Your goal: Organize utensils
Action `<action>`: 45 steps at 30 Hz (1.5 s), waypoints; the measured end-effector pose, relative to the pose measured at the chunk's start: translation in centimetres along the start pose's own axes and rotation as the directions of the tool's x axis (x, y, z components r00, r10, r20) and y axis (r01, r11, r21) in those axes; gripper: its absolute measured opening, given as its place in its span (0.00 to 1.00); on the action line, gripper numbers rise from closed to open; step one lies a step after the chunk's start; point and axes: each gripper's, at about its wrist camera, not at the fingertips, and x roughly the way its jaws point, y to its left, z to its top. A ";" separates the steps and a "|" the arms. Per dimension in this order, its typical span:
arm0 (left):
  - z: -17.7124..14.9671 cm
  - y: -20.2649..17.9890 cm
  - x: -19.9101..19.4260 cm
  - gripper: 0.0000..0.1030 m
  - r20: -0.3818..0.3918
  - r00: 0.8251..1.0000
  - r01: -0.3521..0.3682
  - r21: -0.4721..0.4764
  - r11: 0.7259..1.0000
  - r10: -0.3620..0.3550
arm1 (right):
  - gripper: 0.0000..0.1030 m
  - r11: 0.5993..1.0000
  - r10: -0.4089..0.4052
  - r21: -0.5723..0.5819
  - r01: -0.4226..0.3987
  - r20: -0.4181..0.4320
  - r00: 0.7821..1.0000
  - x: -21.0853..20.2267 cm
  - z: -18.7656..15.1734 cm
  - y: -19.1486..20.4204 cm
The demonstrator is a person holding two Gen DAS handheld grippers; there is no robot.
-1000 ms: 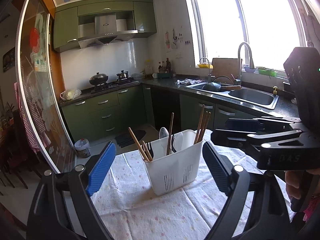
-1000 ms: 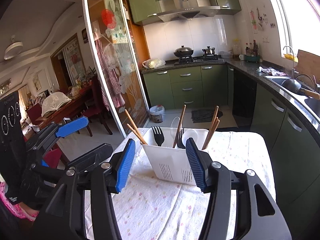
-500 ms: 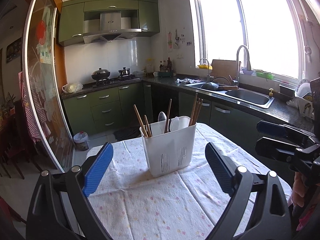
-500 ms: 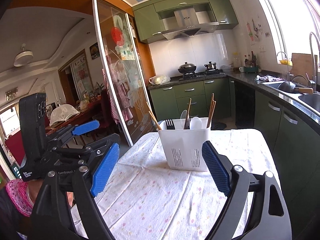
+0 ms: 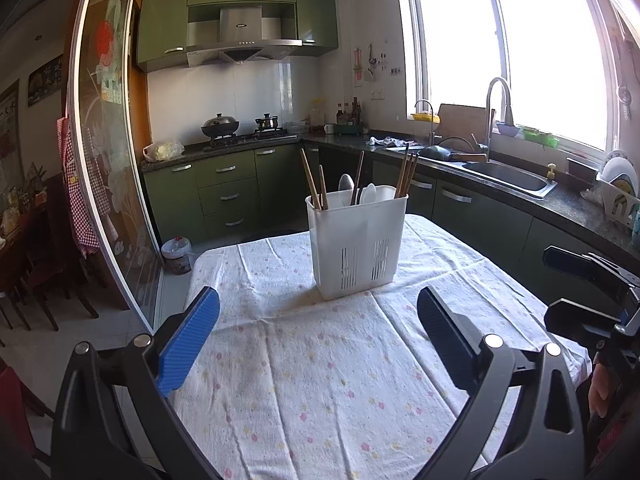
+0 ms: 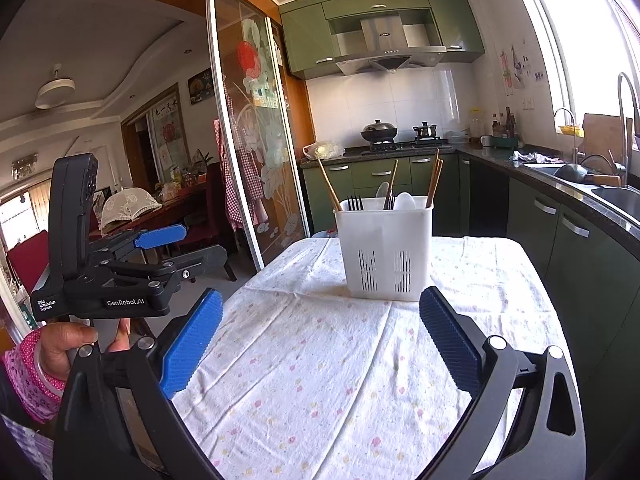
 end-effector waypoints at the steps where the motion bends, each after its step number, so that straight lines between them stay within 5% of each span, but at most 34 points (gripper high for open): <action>1: -0.4 0.2 -0.2 0.92 -0.003 1.000 0.001 -0.011 1.000 -0.001 | 0.95 1.000 0.001 0.005 -0.001 -0.004 1.000 0.0 -0.3 -0.1; 12: -3.9 2.2 -1.0 0.93 -0.070 0.997 0.026 -0.138 0.990 -0.036 | 0.95 0.998 -0.041 -0.052 0.038 -0.050 0.998 -1.2 -2.9 1.3; 45: -6.5 -0.2 -4.1 0.93 -0.085 0.996 -0.026 -0.061 0.998 0.021 | 0.95 0.994 -0.092 -0.071 0.088 -0.063 0.994 -4.9 -5.4 0.9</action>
